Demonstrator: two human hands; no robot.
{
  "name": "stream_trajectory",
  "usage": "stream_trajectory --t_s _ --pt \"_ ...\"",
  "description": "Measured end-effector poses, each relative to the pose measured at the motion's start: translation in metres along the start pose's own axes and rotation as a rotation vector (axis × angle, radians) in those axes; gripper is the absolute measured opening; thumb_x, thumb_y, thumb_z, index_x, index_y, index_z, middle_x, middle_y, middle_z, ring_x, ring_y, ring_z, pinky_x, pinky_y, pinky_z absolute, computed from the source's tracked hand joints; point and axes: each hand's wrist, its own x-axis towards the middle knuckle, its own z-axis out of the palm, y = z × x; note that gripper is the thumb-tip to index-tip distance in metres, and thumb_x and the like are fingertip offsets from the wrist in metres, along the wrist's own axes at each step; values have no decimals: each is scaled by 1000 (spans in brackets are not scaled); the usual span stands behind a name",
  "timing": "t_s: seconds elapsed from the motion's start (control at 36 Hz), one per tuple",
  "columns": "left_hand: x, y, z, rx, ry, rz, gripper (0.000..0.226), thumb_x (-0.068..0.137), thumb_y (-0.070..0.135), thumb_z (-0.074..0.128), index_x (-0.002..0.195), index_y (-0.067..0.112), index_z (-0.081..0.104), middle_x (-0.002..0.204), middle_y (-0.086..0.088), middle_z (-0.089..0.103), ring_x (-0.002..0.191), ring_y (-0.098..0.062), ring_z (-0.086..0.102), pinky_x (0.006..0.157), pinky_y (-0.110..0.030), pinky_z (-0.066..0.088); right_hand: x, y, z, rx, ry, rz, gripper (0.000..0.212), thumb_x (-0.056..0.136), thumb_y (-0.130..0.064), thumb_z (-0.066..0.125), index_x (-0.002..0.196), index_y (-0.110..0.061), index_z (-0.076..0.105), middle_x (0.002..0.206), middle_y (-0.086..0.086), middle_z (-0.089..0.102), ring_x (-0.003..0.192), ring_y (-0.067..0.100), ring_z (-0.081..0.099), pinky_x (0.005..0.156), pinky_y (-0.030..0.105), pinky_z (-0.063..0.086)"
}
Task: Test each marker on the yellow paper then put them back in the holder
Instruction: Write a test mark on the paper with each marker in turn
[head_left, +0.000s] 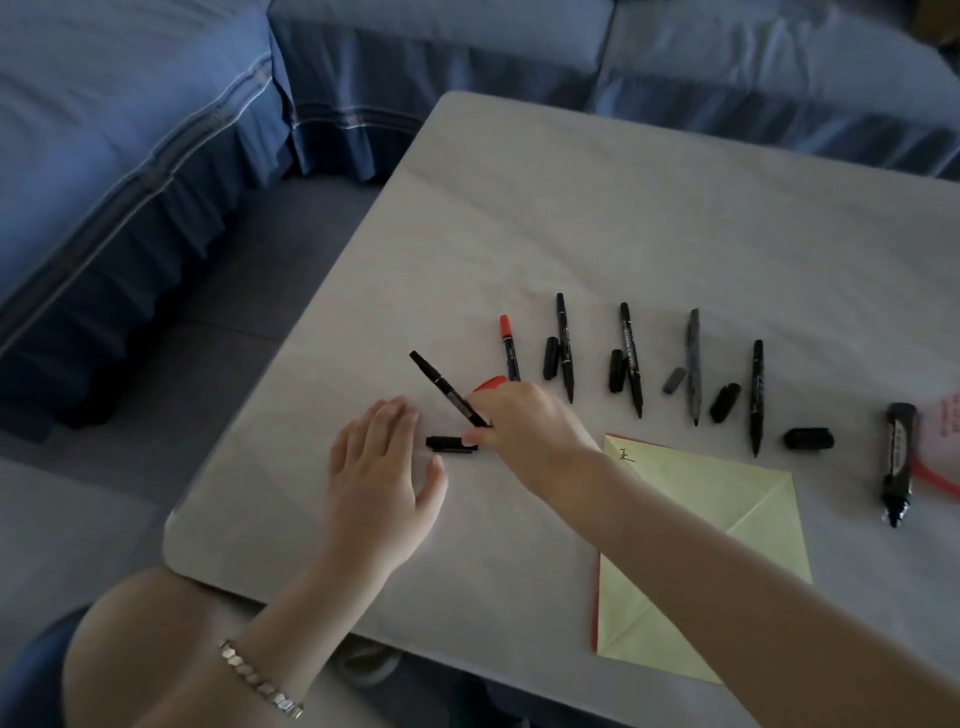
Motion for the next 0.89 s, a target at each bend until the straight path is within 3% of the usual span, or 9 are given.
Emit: stream_trajectory --t_s 0.11,0.19,0.33,0.42,0.53,0.61,0.69,0.81,0.89 --pt "0 1 -1 11 -25 0 53 80 38 38 117 6 58 124 -10 60 118 -28 52 101 -41 38 2 1 1 -10 25 10 37 90 -30 53 111 0 59 107 12 60 99 31 57 86 42 48" --pt "0 1 -1 17 -31 0 54 80 39 37 118 6 58 124 -11 59 118 -28 52 101 -40 36 -3 2 0 28 86 18 34 91 -27 52 108 1 60 110 14 60 99 32 57 87 43 47" --pt "0 2 -2 15 -50 -13 56 81 41 34 120 7 56 127 -9 57 122 -26 49 103 -41 35 -4 6 -11 3 300 170 21 93 -20 46 95 -4 60 96 10 60 86 31 58 66 31 43" --pt "0 1 -3 12 -54 -17 56 81 41 34 121 7 56 127 -9 57 122 -26 49 103 -42 35 -1 10 -18 -6 240 363 26 92 -29 47 74 -10 46 83 9 54 77 31 51 62 29 37" --pt "0 1 -4 28 -66 -10 58 81 42 33 122 7 56 127 -10 58 121 -27 50 102 -44 37 4 13 -17 37 144 479 32 88 -20 51 60 -11 38 70 4 50 73 26 49 52 24 35" --pt "0 1 -5 19 -61 -9 58 81 42 33 121 7 56 127 -10 58 120 -28 50 102 -43 36 6 15 -14 162 110 515 32 83 -15 52 57 -12 35 59 2 42 61 23 47 44 21 27" --pt "-1 1 -5 12 -66 -3 58 81 42 33 122 7 55 127 -10 58 120 -27 50 102 -43 36 3 20 -21 330 128 502 38 82 -17 56 53 -8 33 52 2 36 47 16 34 42 21 24" --pt "-3 2 -5 -70 -36 -26 59 84 42 31 130 7 47 129 -12 56 120 -29 51 102 -45 36 -20 29 -35 728 221 435 27 81 -26 62 63 -5 60 52 3 40 47 14 34 49 20 33" --pt "-6 4 -9 -153 20 -51 61 87 43 29 137 8 35 135 -16 49 125 -31 45 106 -49 28 -51 44 -44 1049 285 396 22 84 -19 62 66 -7 65 49 -2 39 43 9 30 38 13 28"
